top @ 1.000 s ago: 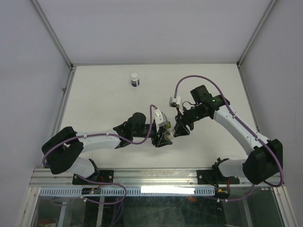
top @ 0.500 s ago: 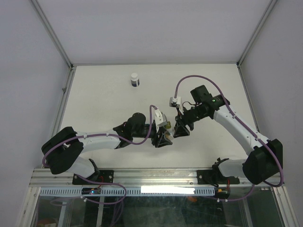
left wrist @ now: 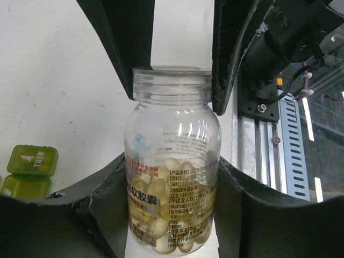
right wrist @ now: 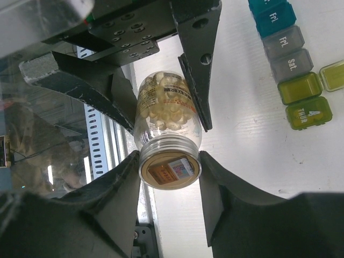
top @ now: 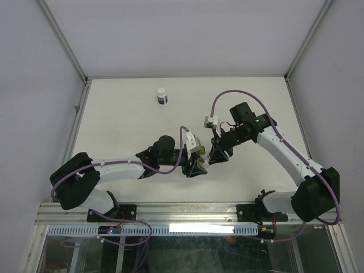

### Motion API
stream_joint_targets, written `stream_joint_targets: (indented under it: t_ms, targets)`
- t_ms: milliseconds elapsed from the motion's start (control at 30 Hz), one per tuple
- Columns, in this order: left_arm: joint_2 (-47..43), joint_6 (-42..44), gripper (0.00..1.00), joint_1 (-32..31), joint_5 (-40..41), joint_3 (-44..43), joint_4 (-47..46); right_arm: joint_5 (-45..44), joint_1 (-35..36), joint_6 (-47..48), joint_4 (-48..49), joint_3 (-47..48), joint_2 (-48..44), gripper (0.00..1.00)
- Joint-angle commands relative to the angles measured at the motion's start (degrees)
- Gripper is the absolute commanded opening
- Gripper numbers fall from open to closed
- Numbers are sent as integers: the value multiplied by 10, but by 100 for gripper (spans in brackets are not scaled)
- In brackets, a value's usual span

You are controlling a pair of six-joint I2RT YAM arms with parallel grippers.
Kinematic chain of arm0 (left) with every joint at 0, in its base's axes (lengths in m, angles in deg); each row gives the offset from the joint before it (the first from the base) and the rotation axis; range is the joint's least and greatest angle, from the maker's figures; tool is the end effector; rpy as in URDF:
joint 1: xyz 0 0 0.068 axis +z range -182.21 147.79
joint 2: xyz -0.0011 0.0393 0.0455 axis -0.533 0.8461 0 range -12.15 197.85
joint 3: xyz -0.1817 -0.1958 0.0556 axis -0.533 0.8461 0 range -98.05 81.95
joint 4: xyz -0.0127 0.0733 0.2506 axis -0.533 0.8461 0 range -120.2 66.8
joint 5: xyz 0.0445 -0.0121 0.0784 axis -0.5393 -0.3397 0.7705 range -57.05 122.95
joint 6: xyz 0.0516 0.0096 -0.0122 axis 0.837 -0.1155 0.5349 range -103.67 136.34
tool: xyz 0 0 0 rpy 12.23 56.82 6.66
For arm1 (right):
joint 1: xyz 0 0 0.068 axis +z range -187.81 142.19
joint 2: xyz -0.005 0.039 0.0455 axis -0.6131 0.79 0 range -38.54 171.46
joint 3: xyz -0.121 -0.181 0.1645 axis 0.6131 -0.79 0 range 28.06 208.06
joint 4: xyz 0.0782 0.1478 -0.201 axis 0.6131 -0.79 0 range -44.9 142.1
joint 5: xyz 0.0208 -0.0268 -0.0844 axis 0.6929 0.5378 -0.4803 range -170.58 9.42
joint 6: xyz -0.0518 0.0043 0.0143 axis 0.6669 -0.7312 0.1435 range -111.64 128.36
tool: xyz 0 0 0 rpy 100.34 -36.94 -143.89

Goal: Sort the pills into containers

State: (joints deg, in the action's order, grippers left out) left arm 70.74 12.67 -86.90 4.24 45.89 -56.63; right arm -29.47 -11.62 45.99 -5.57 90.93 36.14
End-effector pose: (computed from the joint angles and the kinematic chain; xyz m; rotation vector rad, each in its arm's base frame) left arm 0.1577 -0.2526 0.2012 1.1991 1.6750 -1.1403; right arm 0.1997 0.1291 0.2865 -1.4924 1.9906 1.1347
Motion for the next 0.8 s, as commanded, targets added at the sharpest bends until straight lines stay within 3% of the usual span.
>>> stream_joint_targets:
  t_ms: [0, 100, 167, 433, 500, 600, 667, 767]
  targets:
    - [-20, -2, 0, 0, -14, -6, -41, 34, -2, 18, -7, 18, -8, 28]
    - [-19, -4, 0, 0, -22, -8, -41, 50, -1, 85, -36, 20, -10, 17]
    - [-15, -5, 0, 0, -41, -11, -39, 57, -1, 157, -60, 26, -19, 0]
    - [19, -15, 0, 0, -114, -25, -34, 34, 2, 613, -148, 24, -50, 0]
    - [23, -17, 0, 0, -120, -27, -35, 31, 2, 640, -141, 27, -42, 0]
    - [23, -18, 0, 0, -116, -23, -34, 49, 3, 605, -104, 21, -42, 0]
    - [18, -17, 0, 0, -107, -19, -34, 61, 3, 551, -77, 15, -49, 16]
    - [6, -12, 0, 0, -88, -10, -34, 60, 1, 417, -26, 7, -64, 57]
